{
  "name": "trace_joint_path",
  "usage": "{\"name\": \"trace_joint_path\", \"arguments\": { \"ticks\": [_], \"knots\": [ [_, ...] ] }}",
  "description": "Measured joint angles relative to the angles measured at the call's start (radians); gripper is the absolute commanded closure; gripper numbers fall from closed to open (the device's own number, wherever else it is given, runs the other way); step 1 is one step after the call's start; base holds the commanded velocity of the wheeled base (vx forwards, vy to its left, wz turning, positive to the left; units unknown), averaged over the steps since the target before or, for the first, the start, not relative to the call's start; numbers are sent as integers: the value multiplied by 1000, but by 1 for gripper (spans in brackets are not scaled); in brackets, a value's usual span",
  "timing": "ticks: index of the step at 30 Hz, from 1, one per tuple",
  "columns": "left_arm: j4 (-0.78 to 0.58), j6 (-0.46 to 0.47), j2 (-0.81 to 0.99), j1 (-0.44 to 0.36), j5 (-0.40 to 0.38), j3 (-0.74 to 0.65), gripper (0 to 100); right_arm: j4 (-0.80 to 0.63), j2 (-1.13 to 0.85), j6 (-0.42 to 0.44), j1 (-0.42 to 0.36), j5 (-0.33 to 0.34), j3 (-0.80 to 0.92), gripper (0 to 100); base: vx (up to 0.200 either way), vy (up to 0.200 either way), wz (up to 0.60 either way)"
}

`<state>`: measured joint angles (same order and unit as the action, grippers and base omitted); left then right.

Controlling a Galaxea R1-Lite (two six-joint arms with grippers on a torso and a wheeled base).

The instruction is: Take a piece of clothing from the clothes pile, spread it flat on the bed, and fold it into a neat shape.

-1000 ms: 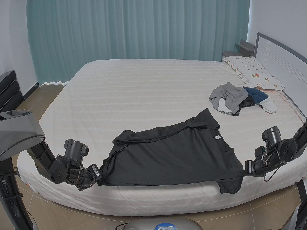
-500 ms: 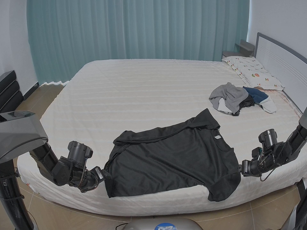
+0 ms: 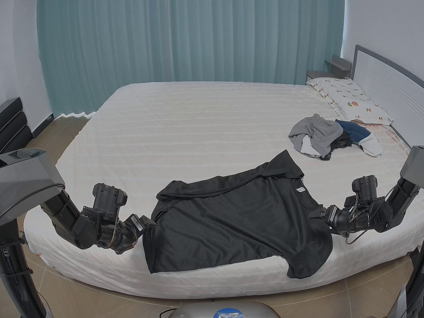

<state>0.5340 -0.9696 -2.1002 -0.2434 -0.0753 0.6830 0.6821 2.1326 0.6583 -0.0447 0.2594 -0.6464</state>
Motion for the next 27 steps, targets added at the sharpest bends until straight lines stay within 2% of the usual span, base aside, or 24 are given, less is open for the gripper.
{"name": "trace_joint_path", "arguments": {
  "ticks": [6, 9, 11, 16, 23, 27],
  "knots": [
    [15, -18, -4, 12, -6, 29, 0, 124, 35, 185, -5, 25, 5, 0, 200, 0, 0],
    [19, -23, -13, 15, -5, 54, 0, 159, 48, 240, -5, 37, 10, 0, 200, 0, 0],
    [19, -24, -26, 15, 4, 71, 0, 180, 56, 263, -5, 46, 13, 0, 0, 0, 0],
    [21, -25, -64, 4, 44, 109, 0, 270, 74, 279, -6, 51, 37, 0, 0, 0, 0],
    [15, -10, -129, -2, 70, 236, 0, 454, 108, 280, -14, 48, 99, 0, 0, 0, 0],
    [13, 73, -165, -3, 77, 299, 0, 490, 127, 280, -22, 46, 129, 0, 0, 0, 0]
  ]
}}
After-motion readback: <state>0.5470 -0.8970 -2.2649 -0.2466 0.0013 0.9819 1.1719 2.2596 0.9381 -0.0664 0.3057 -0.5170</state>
